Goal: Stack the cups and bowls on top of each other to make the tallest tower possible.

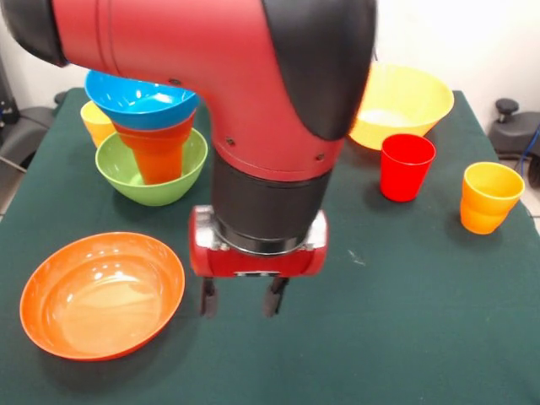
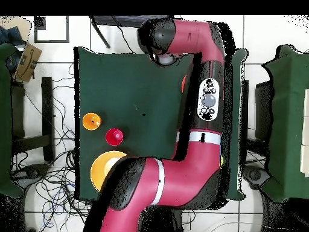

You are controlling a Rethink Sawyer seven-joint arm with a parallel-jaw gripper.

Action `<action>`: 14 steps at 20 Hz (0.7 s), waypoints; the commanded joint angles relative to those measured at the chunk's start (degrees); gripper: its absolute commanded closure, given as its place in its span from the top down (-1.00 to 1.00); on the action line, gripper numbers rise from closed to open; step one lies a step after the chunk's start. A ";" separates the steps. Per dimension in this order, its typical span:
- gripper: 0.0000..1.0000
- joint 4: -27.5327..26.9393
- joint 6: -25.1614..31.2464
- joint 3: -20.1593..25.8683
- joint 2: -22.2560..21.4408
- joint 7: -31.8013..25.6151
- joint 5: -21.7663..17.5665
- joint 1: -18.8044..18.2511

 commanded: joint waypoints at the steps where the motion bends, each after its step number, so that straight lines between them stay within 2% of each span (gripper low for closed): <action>1: 1.00 12.88 -8.53 -2.72 -4.88 -15.09 -3.21 -2.19; 9: 1.00 23.90 -15.85 -5.69 -9.25 -14.28 -3.84 -3.90; 14: 1.00 26.53 -16.80 -5.81 -9.70 -14.26 -3.74 -4.28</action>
